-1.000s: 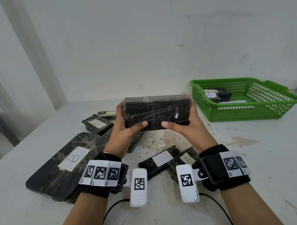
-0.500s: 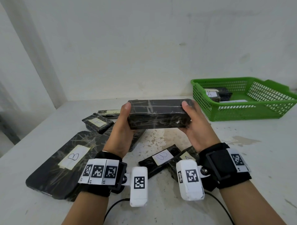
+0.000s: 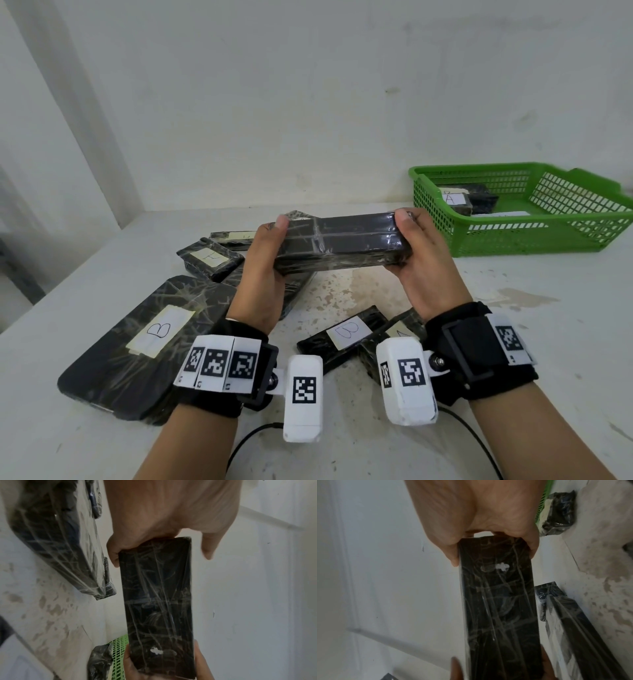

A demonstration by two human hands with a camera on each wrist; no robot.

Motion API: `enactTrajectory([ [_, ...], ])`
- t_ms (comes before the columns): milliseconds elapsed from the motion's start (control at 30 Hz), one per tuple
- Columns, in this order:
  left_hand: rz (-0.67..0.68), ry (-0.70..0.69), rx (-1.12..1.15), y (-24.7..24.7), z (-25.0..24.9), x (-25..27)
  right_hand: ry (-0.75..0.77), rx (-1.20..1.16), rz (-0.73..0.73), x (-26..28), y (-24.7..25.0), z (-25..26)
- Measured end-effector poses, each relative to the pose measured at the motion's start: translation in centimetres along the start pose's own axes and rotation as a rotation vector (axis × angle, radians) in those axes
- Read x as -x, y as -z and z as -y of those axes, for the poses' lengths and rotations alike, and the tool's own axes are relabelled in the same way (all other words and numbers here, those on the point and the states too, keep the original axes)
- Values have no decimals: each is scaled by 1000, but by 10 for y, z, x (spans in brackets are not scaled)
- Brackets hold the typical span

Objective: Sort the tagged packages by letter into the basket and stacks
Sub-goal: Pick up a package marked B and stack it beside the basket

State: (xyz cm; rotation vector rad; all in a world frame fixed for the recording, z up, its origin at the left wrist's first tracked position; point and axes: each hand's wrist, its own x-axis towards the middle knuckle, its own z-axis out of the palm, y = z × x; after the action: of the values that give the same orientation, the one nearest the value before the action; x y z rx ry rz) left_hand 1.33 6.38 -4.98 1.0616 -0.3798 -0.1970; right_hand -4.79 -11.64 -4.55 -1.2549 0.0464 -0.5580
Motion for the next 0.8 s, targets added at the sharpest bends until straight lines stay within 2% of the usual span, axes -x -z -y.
enactTrajectory([
  [100,-57,-8,-21,4,2,-5,-35,-10,22,1,-2,-3],
  [300,-34,-1,-83,1,1,-2,-55,33,-46,1,-6,-5],
  [400,-115,20,-91,-3,6,0,-64,23,-60,0,-3,-4],
  [533,-192,18,-95,2,7,-5,-89,17,0,4,-7,-5],
  [633,-178,-13,-117,4,9,-6,-21,37,-22,6,-8,-6],
  [800,-190,44,-142,0,8,-2,28,96,-100,4,-8,-11],
])
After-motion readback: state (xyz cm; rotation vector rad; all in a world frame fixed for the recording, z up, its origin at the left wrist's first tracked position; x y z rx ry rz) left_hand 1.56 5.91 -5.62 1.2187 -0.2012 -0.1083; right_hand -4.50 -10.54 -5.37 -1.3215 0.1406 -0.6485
